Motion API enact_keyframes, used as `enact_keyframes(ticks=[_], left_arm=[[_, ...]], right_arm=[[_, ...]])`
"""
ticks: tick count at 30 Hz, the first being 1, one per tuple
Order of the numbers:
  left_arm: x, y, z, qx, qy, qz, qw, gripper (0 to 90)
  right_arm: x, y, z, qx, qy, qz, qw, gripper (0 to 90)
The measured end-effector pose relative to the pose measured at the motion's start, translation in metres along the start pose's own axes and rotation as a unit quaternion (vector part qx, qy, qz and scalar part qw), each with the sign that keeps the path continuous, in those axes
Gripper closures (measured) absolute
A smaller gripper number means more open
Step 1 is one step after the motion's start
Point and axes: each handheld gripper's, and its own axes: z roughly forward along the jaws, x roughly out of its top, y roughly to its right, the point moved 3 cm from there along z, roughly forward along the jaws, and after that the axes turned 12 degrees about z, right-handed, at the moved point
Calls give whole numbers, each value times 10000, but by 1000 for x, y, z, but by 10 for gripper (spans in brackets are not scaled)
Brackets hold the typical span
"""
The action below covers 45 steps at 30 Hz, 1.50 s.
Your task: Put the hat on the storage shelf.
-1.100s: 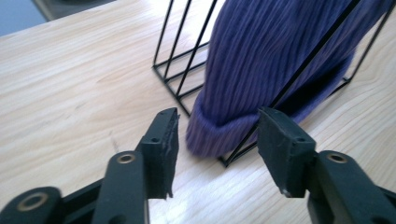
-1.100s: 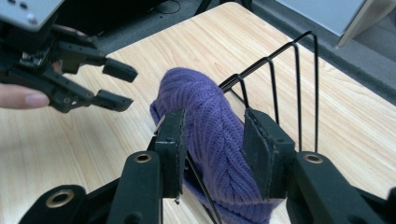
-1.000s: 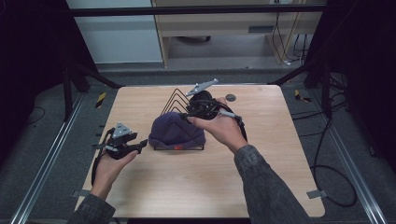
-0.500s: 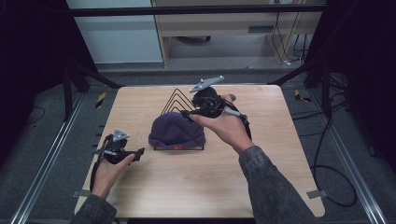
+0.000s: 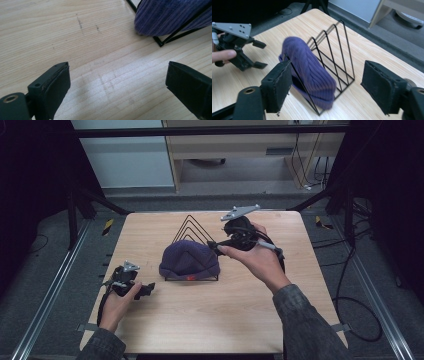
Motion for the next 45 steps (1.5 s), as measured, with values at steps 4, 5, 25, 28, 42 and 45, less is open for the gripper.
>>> enact_keyframes(ticks=[4,5,25,28,42,45], left_arm=[[-3,0,2,-104,-73,-41,9999,51],[-3,1,2,-145,-40,-74,9999,51],[-13,1,9,-214,-373,-28,9991,46],[-14,1,9,-208,-423,-6,9989,41],[-16,1,11,-185,-353,23,9992,8],[-16,0,11,-197,-349,44,9992,3]], right_arm=[[-13,13,-14,-118,39,119,9999,188],[-16,15,-16,-138,37,140,9998,185],[-90,70,-53,-581,-113,420,9974,110],[-99,79,-53,-575,-105,543,9968,106],[-152,101,-31,-648,-348,959,9927,112],[-166,103,-21,-685,-477,1028,9912,121]])
